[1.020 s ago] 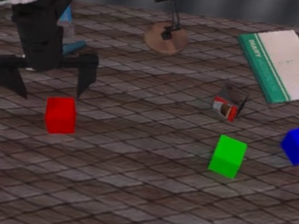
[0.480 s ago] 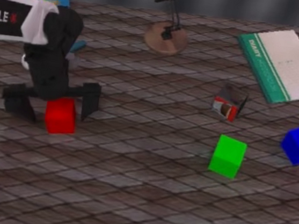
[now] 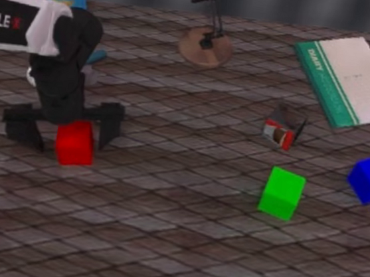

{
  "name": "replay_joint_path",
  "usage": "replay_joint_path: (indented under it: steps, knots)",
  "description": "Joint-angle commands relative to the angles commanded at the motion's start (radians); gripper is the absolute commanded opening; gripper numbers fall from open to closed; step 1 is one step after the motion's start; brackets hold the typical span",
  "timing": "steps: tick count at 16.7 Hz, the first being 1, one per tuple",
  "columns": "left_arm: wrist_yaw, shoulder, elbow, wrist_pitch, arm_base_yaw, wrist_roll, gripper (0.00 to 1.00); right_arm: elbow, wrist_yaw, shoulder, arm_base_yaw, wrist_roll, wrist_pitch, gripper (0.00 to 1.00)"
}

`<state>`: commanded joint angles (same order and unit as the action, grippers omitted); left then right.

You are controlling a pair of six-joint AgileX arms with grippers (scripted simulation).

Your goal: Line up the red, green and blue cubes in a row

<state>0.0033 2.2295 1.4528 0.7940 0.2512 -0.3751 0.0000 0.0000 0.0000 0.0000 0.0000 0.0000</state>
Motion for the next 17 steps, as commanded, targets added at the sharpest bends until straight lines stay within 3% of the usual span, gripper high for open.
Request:
replay_joint_path:
  steps: [9, 17]
  knots:
    - [0.000, 0.000, 0.000, 0.000, 0.000, 0.000, 0.02, 0.000, 0.000, 0.000, 0.000, 0.000, 0.000, 1.00]
    - [0.000, 0.000, 0.000, 0.000, 0.000, 0.000, 0.00, 0.000, 0.000, 0.000, 0.000, 0.000, 0.000, 1.00]
